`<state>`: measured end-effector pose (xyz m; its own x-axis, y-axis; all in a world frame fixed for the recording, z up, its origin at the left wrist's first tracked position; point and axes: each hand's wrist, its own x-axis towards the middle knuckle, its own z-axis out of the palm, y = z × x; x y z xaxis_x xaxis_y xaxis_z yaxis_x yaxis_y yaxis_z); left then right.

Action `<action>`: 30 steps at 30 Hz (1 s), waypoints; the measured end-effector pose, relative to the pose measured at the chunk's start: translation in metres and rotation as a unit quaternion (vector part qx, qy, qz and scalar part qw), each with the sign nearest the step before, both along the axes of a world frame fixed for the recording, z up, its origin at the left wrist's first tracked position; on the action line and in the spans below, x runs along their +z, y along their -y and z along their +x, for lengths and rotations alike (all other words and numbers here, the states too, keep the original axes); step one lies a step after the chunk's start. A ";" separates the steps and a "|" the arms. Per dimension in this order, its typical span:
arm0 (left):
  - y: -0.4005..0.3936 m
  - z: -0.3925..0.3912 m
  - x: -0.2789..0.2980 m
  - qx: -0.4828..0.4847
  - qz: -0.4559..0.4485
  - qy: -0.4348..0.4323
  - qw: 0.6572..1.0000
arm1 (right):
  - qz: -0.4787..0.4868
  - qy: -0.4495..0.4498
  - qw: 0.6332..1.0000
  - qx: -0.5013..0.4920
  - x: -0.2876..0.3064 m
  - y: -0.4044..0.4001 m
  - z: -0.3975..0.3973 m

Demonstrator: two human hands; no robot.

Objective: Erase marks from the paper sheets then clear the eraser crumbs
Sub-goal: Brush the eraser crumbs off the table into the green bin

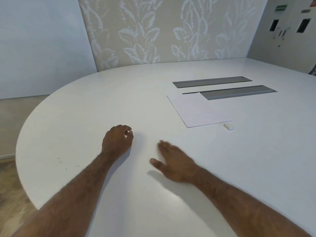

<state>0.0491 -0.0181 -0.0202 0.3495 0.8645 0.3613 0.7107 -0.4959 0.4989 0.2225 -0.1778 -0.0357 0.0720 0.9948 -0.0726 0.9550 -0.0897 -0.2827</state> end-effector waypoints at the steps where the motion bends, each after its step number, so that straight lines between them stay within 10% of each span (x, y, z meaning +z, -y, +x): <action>1: 0.000 -0.007 0.001 0.007 0.006 0.002 1.000 | 0.000 -0.023 0.999 0.024 0.001 -0.007 -0.013; 9: -0.008 -0.095 0.004 0.129 0.012 -0.030 0.991 | 0.002 0.061 0.991 -0.116 0.009 -0.064 -0.006; 19: -0.004 -0.140 0.001 0.187 -0.019 -0.063 0.980 | 0.029 0.021 0.991 0.129 0.001 -0.111 -0.107; 30: -0.012 -0.180 0.001 0.190 0.000 -0.062 0.980 | 0.048 0.120 0.967 -0.220 -0.005 -0.010 0.047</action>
<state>-0.1313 -0.0064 -0.0192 0.0431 0.9405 0.3371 0.8996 -0.1833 0.3965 0.2691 -0.1673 -0.0409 0.4937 0.8650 0.0897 0.8691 -0.4871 -0.0856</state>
